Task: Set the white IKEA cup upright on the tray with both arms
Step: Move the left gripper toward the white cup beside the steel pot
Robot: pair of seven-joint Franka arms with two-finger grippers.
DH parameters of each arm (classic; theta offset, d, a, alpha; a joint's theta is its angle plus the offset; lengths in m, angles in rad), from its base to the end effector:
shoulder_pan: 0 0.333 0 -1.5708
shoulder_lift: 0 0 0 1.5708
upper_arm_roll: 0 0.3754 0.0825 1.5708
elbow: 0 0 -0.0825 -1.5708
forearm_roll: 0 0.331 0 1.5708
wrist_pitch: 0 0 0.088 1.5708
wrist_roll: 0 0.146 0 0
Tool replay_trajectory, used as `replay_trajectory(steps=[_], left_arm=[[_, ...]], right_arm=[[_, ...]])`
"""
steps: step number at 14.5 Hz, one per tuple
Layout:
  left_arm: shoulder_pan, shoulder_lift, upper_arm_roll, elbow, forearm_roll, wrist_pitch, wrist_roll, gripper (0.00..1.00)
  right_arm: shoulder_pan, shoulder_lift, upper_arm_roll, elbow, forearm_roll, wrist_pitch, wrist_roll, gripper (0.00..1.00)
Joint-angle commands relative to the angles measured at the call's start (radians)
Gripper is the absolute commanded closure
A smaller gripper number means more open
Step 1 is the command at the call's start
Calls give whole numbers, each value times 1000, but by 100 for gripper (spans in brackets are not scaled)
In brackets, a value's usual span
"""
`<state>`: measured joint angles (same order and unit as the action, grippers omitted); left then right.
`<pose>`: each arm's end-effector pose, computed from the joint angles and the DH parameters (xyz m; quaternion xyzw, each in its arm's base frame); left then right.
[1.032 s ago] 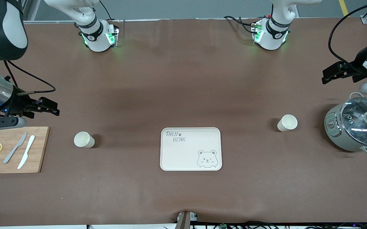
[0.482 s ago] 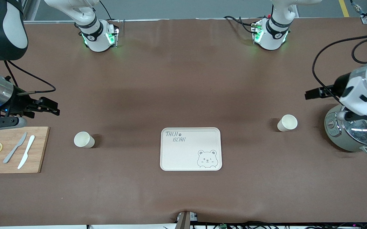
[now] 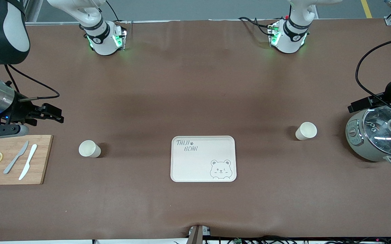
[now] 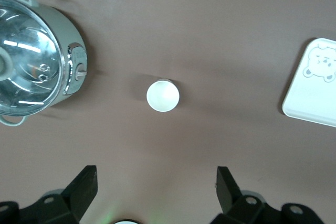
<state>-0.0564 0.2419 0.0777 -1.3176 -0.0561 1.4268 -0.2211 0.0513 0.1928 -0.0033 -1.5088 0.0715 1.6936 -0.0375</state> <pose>0.5679 -0.0031 0.6080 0.9907 0.1179 -0.0675 0.0119 0.5776 0.0375 0.5779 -0.9986 -0.0382 0.0042 0.0351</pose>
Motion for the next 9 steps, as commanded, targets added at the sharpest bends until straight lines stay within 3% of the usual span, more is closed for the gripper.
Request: replay_trajectory(steps=[1, 9], left_arm=[[6, 8, 13, -5, 57, 0, -12, 0], [-20, 8, 5, -5, 48, 0, -18, 0]], right_arm=[[-1, -10, 3, -5, -18, -8, 13, 0], [-2, -10, 5, -5, -18, -8, 13, 0]])
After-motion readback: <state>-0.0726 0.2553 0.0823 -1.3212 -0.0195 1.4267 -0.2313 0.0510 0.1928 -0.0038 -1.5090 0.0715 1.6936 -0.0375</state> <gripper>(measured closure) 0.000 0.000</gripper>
